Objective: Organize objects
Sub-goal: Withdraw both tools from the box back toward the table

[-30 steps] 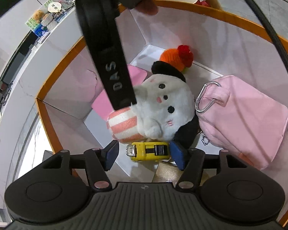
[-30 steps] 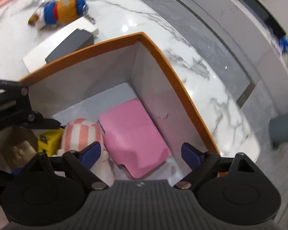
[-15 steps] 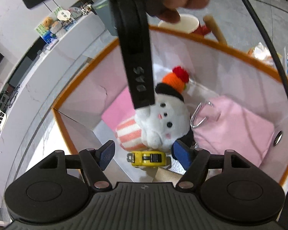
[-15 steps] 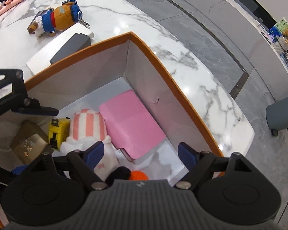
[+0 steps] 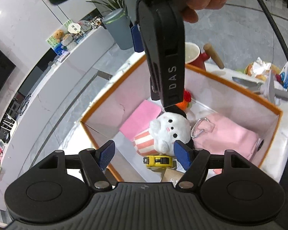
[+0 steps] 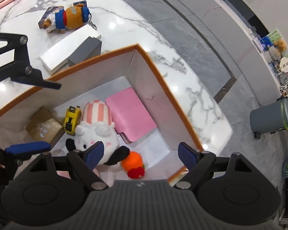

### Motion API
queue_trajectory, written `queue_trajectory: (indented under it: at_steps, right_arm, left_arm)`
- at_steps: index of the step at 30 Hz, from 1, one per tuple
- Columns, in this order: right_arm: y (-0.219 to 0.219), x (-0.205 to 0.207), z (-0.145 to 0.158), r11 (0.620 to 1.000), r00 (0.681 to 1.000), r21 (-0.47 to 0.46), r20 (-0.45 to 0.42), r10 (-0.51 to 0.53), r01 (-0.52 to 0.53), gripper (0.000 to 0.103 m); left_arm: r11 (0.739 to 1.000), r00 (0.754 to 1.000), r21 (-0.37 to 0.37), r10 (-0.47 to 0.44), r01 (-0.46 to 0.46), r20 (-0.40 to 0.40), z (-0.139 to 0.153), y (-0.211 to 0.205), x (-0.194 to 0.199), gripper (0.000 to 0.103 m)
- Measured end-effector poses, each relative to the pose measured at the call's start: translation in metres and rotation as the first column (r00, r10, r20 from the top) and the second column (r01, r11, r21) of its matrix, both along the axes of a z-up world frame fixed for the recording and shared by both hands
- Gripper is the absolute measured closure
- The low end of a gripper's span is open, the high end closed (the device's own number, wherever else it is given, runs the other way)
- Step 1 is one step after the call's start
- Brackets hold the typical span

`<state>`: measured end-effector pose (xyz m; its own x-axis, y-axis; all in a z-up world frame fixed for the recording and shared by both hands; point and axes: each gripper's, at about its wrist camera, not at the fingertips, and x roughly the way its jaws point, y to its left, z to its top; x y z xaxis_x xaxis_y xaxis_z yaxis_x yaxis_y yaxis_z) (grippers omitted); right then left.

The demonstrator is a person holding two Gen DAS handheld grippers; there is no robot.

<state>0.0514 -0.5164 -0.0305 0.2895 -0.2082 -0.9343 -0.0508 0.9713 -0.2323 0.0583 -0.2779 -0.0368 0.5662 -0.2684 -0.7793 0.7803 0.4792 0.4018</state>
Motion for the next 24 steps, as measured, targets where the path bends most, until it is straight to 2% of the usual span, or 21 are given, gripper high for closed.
queue_trajectory:
  at_steps: [5,8,10,16,24]
  right_arm:
    - [0.013,-0.007,0.032,0.999,1.000,-0.032,0.019,0.003,-0.002,0.017]
    - [0.024,-0.011,0.049,0.998,0.999,-0.054,0.031,0.011,-0.010,0.016]
    - [0.032,-0.014,0.059,0.998,0.999,-0.067,0.044,0.012,-0.009,0.012]
    - [0.060,-0.025,0.090,0.993,0.997,-0.114,0.068,0.037,-0.029,0.012]
    - [0.094,-0.019,0.137,0.988,0.983,-0.154,0.177,0.044,-0.017,0.011]
  left_arm:
    - [0.998,1.000,-0.051,0.022,-0.022,-0.010,0.021,0.011,-0.006,0.021]
    - [0.997,1.000,-0.066,0.028,-0.028,0.006,0.031,0.017,-0.010,0.021]
    - [0.996,0.999,-0.083,0.033,-0.032,0.013,0.039,0.023,-0.012,0.021]
    - [0.985,0.996,-0.153,0.081,-0.075,0.029,0.067,0.048,-0.011,0.021]
    - [0.975,0.990,-0.202,0.110,-0.091,0.086,0.092,0.076,-0.015,0.021]
